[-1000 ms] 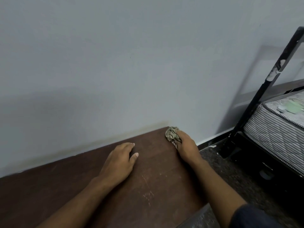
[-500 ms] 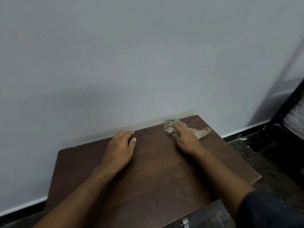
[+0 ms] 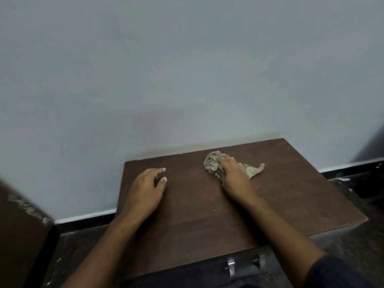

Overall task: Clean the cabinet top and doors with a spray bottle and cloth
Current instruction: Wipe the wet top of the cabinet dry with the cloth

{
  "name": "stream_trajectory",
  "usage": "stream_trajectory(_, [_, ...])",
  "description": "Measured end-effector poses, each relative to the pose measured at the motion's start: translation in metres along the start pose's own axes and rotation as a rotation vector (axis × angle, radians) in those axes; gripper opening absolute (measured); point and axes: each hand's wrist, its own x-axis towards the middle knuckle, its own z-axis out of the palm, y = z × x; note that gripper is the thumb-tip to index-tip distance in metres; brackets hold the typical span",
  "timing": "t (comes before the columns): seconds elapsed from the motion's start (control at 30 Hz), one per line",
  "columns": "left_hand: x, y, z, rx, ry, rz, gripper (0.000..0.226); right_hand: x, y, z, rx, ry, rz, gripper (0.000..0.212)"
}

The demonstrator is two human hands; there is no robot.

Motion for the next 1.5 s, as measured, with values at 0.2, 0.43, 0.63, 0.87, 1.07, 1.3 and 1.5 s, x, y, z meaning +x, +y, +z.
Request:
stream_trajectory(0.2, [-0.063, -0.036, -0.029, -0.066, 0.181, -0.117, 0.030, -0.060, -0.092, 0.051, 0.043, -0.078, -0.190, 0.052])
stream_trajectory(0.43, [-0.126, -0.056, -0.036, -0.235, 0.394, -0.283, 0.026, -0.171, -0.197, 0.097, 0.068, -0.148, -0.436, 0.053])
stream_trajectory(0.63, [-0.153, -0.045, -0.026, -0.109, 0.337, -0.170, 0.028, -0.162, -0.132, 0.063, 0.060, -0.123, -0.388, 0.055])
stream_trajectory(0.87, [-0.135, 0.011, 0.011, -0.060, 0.206, 0.080, 0.030, -0.133, 0.043, -0.032, -0.025, 0.142, 0.047, 0.050])
stream_trajectory(1.07, [-0.121, 0.064, 0.065, -0.013, 0.026, 0.248, 0.030, -0.151, 0.075, -0.046, -0.011, 0.247, 0.167, 0.046])
stream_trajectory(1.3, [-0.114, 0.112, 0.109, 0.009, -0.101, 0.408, 0.032, -0.151, 0.142, -0.081, 0.005, 0.306, 0.184, 0.048])
stream_trajectory(1.5, [-0.107, 0.146, 0.134, -0.007, -0.166, 0.477, 0.033, -0.177, 0.123, -0.066, 0.111, 0.414, 0.208, 0.047])
